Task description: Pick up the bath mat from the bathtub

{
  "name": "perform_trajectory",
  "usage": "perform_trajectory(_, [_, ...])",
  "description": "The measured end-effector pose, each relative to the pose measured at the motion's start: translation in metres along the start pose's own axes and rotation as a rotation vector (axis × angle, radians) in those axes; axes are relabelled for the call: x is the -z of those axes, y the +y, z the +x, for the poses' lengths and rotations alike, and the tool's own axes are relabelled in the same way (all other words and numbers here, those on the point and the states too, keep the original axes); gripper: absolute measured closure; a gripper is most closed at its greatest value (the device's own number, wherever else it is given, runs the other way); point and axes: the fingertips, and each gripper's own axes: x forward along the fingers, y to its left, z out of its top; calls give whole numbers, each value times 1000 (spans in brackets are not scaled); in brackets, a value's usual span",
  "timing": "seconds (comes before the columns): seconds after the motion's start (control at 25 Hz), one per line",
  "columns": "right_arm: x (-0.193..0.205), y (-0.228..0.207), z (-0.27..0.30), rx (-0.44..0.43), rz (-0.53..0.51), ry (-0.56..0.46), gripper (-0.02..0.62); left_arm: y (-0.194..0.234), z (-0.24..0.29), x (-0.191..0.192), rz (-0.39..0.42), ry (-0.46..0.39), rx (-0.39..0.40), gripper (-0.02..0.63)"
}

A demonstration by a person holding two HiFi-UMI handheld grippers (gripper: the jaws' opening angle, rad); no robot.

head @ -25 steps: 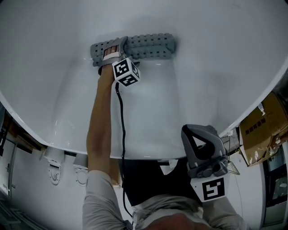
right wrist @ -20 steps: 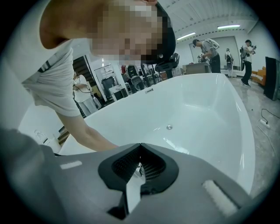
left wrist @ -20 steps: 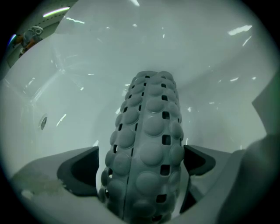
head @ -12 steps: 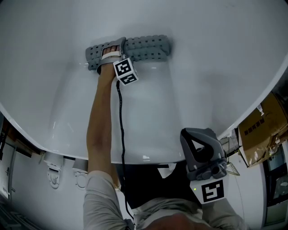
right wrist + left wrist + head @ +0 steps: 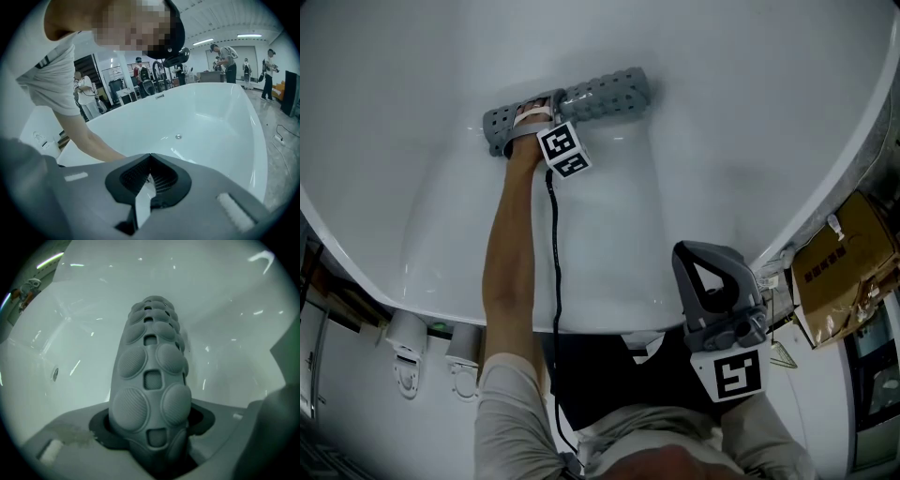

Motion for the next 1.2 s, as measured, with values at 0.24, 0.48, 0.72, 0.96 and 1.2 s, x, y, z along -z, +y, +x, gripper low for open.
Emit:
perform_trajectory(0.24, [-8, 12, 3, 14, -40, 2, 592, -2, -39, -13, -42, -72, -5, 322])
perform_trajectory(0.48, [-8, 16, -6, 10, -67, -1, 592, 0, -84, -52, -94, -152, -33, 331])
perform_trajectory(0.72, [-19, 40, -2, -8, -82, 9, 592, 9, -137, -52, -93, -187, -81, 334])
perform_trajectory(0.96, [-28, 47, -21, -10, -84, 21, 592, 12, -197, -63, -140, -204, -121, 337])
perform_trajectory(1.2, [-49, 60, -38, -5, -98, 22, 592, 16, -258, -64, -185, -244, -169, 342])
